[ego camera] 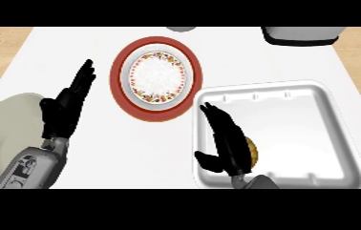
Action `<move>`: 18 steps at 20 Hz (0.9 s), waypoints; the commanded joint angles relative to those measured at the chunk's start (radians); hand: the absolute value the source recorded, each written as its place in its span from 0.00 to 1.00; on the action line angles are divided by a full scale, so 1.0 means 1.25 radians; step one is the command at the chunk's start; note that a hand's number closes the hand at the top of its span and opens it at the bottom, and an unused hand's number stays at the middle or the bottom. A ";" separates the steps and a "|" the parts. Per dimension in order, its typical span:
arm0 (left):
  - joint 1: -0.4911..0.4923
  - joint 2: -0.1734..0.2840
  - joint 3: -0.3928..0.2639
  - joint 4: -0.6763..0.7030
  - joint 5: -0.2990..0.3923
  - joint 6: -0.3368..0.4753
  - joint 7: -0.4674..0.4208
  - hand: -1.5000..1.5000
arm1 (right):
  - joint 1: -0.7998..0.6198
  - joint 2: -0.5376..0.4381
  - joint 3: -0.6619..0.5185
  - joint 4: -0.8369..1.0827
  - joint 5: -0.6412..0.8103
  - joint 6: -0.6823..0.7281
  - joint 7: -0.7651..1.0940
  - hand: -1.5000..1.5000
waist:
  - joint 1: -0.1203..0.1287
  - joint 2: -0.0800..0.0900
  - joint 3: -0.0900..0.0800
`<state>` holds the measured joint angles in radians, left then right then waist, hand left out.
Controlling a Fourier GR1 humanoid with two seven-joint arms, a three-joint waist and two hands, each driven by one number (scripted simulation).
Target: Pick the squash from the tray and place it in the plate
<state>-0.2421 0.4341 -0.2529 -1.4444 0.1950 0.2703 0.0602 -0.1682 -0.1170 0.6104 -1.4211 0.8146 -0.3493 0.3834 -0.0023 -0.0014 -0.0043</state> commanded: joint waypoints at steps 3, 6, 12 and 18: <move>-0.029 -0.020 0.018 0.067 -0.005 -0.026 -0.015 0.50 | 0.015 -0.017 0.091 -0.102 0.249 0.018 0.149 0.00 | -0.012 -0.002 0.002; -0.013 -0.015 0.025 0.029 -0.011 -0.014 0.017 0.50 | -0.005 -0.028 0.100 -0.269 0.298 0.150 0.237 0.00 | -0.009 -0.004 0.002; 0.005 -0.022 0.030 0.035 -0.012 -0.024 -0.013 0.50 | -0.029 -0.015 0.096 -0.307 0.307 0.509 0.430 0.00 | -0.007 -0.004 0.001; 0.001 -0.011 0.039 0.002 -0.011 -0.043 0.022 0.50 | -0.090 0.085 0.039 -0.306 0.267 0.751 0.558 0.00 | 0.004 -0.001 0.003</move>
<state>-0.2510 0.4155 -0.2144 -1.4201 0.1733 0.2348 0.0724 -0.2529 -0.0605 0.6790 -1.8172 1.1510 0.4113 0.9502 -0.0046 -0.0046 -0.0022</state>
